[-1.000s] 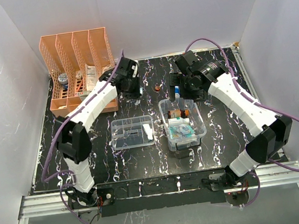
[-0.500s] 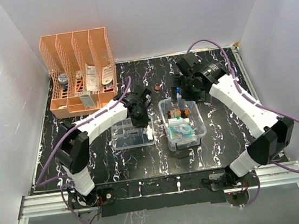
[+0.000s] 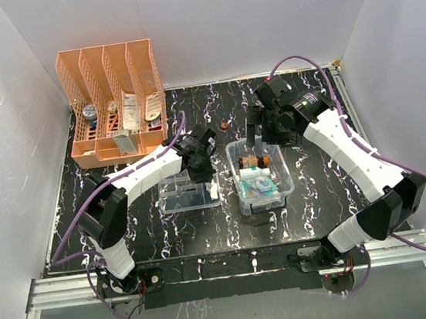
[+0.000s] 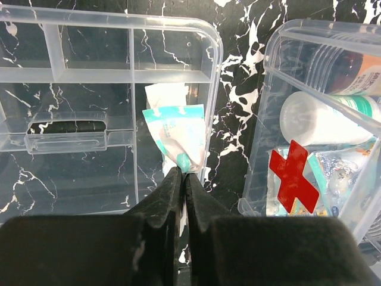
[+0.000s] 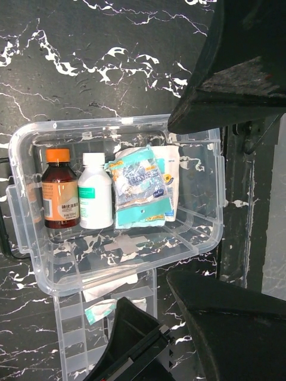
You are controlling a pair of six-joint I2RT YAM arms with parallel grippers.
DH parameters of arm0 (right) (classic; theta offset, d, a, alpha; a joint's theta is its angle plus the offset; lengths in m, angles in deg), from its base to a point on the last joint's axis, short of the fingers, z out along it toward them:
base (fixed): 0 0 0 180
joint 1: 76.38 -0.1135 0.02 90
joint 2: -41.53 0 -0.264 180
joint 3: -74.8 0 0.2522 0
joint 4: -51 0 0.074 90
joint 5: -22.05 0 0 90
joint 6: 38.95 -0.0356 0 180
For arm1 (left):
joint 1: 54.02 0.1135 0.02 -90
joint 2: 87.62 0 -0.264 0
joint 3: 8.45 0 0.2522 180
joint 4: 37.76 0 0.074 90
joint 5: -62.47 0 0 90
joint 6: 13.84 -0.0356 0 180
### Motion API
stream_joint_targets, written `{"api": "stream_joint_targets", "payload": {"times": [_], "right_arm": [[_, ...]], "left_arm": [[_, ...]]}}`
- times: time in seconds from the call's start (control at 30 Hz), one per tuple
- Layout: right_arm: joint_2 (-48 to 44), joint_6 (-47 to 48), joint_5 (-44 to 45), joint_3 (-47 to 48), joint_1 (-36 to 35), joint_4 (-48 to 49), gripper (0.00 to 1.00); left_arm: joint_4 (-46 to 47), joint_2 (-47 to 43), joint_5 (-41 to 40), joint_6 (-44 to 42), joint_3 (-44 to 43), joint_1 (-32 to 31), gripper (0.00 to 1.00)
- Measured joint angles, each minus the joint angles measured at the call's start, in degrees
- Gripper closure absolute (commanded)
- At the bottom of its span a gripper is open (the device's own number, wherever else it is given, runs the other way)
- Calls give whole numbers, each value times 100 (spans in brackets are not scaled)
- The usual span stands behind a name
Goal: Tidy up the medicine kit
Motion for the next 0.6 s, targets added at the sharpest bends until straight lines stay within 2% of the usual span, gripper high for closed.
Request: {"api": "stream_joint_targets", "payload": {"times": [0.47, 0.5, 0.6], "right_arm": [[-61, -13, 92, -85, 0, -87, 2], [-61, -13, 94, -85, 0, -87, 2], [-61, -13, 107, -85, 0, -90, 2]], "left_arm": [[107, 177, -42, -26, 103, -13, 100], [107, 177, -31, -33, 140, -22, 99], [109, 177, 15, -81, 168, -39, 88]]}}
